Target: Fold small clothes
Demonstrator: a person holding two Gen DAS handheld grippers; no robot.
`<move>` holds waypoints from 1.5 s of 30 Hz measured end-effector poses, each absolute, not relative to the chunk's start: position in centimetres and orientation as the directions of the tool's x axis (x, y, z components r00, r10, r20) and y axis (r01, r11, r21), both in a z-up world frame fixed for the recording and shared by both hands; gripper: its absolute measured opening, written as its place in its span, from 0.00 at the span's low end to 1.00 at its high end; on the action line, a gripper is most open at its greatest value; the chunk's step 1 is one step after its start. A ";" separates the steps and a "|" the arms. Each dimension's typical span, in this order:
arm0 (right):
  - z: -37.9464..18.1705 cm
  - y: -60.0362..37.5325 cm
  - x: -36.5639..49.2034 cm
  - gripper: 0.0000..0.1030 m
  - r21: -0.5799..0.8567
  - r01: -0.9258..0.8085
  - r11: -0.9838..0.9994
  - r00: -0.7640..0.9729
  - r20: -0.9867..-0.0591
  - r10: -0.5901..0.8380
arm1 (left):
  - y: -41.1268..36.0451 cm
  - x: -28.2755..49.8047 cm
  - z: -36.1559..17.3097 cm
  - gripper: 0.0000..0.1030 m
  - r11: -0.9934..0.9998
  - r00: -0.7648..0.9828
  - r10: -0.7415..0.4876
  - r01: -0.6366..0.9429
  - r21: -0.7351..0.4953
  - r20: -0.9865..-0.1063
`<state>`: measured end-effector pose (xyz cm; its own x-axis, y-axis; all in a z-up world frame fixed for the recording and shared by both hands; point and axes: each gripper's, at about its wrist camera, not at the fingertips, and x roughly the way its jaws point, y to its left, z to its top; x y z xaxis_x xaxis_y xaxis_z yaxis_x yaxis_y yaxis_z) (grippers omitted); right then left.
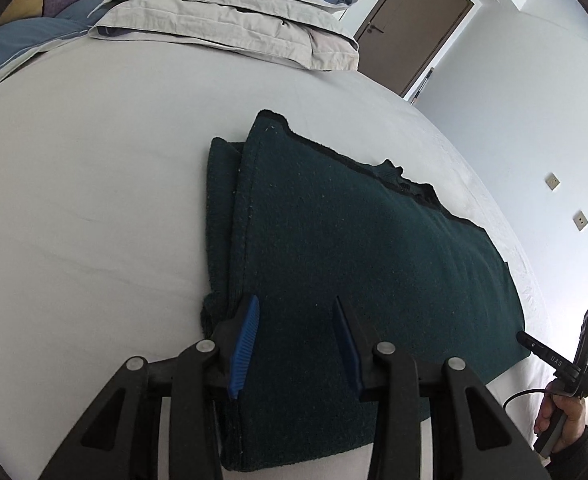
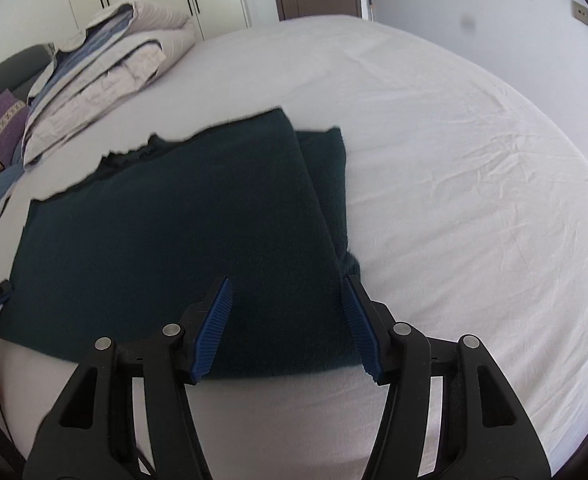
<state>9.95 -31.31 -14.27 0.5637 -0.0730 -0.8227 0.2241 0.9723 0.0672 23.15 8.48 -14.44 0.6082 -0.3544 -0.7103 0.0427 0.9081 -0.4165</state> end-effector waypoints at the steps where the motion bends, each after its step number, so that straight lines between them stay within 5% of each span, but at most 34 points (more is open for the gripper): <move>1: -14.5 -31.3 9.5 0.53 0.069 0.223 0.972 0.575 -0.815 -0.074 | 8.2 23.2 -14.5 0.40 0.912 0.606 -0.350 0.047 -0.407 -0.714; 10: -11.3 -33.8 6.0 0.40 0.178 0.276 0.944 0.656 -0.753 -0.050 | 7.0 21.5 -12.7 0.47 0.931 0.619 -0.322 0.072 -0.357 -0.716; 15: -13.1 -35.2 6.5 0.06 0.186 0.293 0.938 0.616 -0.787 -0.037 | 5.5 21.3 -13.6 0.50 0.953 0.601 -0.281 0.082 -0.292 -0.748; 21: -13.0 -34.9 6.2 0.04 0.169 0.285 0.943 0.617 -0.786 -0.046 | 5.7 21.5 -14.2 0.50 0.956 0.585 -0.275 0.083 -0.281 -0.763; 34: -14.3 -35.8 6.6 0.04 0.262 0.304 0.916 0.609 -0.792 0.024 | 5.8 21.2 -14.5 0.50 0.960 0.583 -0.272 0.104 -0.261 -0.765; 37: -13.2 -35.9 6.1 0.18 0.253 0.341 0.906 0.594 -0.805 0.001 | 6.0 21.0 -13.8 0.50 0.956 0.586 -0.276 0.090 -0.278 -0.762; 39: -11.7 -35.8 5.2 0.46 0.271 0.354 0.895 0.632 -0.775 -0.015 | 6.1 21.0 -13.1 0.50 0.952 0.593 -0.283 0.079 -0.295 -0.754; 45: -7.9 -32.4 8.7 0.46 0.404 0.188 0.895 0.709 -0.686 0.161 | 3.9 23.2 -11.0 0.50 0.955 0.624 -0.285 0.116 -0.274 -0.728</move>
<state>8.66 -32.36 -7.86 0.7091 0.1612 -0.6865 0.1878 0.8952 0.4042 23.23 3.87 -10.99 0.6238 -0.2848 -0.7279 0.1163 0.9547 -0.2739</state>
